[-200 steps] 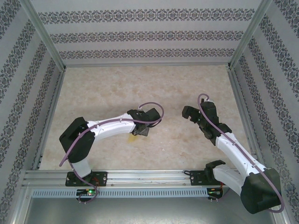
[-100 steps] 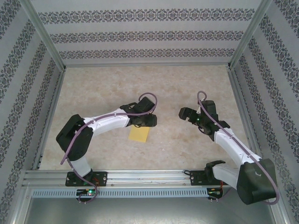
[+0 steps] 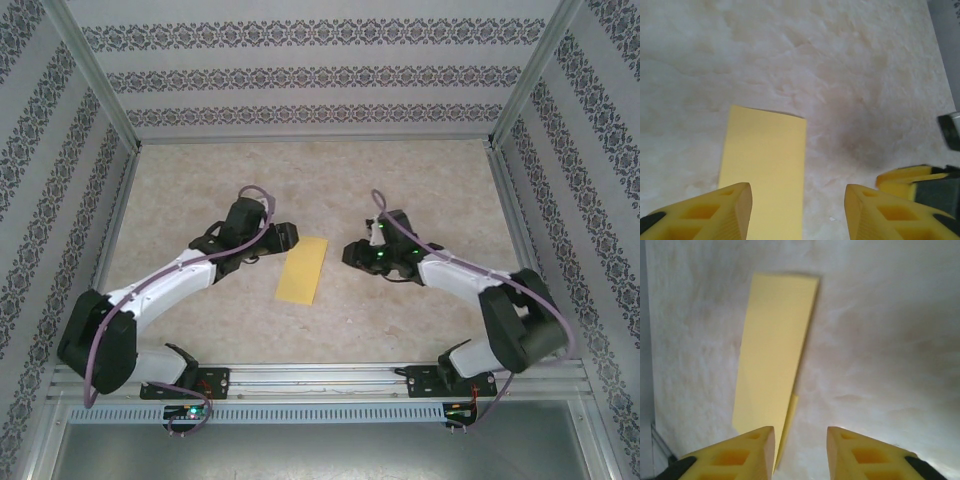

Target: Fold a paper plane with a square sheet of paper (fold left side to right side)

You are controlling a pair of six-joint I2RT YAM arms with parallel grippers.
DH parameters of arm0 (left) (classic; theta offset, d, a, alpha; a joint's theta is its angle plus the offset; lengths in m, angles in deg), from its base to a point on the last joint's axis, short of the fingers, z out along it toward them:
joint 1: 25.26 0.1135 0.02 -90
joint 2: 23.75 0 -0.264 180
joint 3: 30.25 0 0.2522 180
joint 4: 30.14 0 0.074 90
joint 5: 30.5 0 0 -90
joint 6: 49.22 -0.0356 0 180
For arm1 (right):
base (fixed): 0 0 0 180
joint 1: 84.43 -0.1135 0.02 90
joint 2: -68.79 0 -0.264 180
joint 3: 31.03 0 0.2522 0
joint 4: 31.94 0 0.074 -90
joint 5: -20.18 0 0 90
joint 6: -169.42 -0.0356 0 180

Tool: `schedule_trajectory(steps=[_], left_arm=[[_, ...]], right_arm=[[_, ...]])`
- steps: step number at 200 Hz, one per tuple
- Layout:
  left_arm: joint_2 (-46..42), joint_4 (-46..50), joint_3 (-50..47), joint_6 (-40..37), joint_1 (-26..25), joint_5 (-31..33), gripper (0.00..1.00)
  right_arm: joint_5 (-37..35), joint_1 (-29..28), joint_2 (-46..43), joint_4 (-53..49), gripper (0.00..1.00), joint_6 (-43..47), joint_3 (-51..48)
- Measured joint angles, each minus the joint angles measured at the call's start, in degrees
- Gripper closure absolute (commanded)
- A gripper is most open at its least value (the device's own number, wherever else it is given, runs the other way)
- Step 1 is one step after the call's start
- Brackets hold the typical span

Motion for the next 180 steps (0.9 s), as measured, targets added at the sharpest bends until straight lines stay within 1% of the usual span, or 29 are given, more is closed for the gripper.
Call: schedule_trajectory(steps=[21, 41, 75, 105, 158, 180], left_arm=[[-3.1, -0.7, -2.9, -0.7, 1.0, 0.9, 0.46], [-4.5, -0.7, -4.2, -1.2, 1.5, 1.4, 0.46], [-4.9, -0.7, -5.7, -1.9, 2.4, 2.1, 0.46], [-4.9, -0.7, -5.8, -2.1, 2.5, 2.5, 0.45], [-4.8, -0.1, -5.8, -2.3, 3.1, 2.6, 0.45], [-3.7, 0.3, -5.8, -2.2, 3.5, 1.1, 0.45]], right_arm=[[0.4, -3.9, 5.0, 3.0, 0.92, -2.6, 1.5], [0.8, -6.0, 9.0, 4.7, 0.99, -4.0, 3.8], [0.9, -7.7, 14.4, 6.2, 1.00, -4.3, 7.8], [1.1, -8.0, 17.7, 6.3, 1.00, -4.2, 9.5], [1.1, -7.9, 19.5, 4.1, 1.00, -2.2, 10.1], [1.5, -7.5, 20.2, 3.6, 1.00, -0.3, 10.1]])
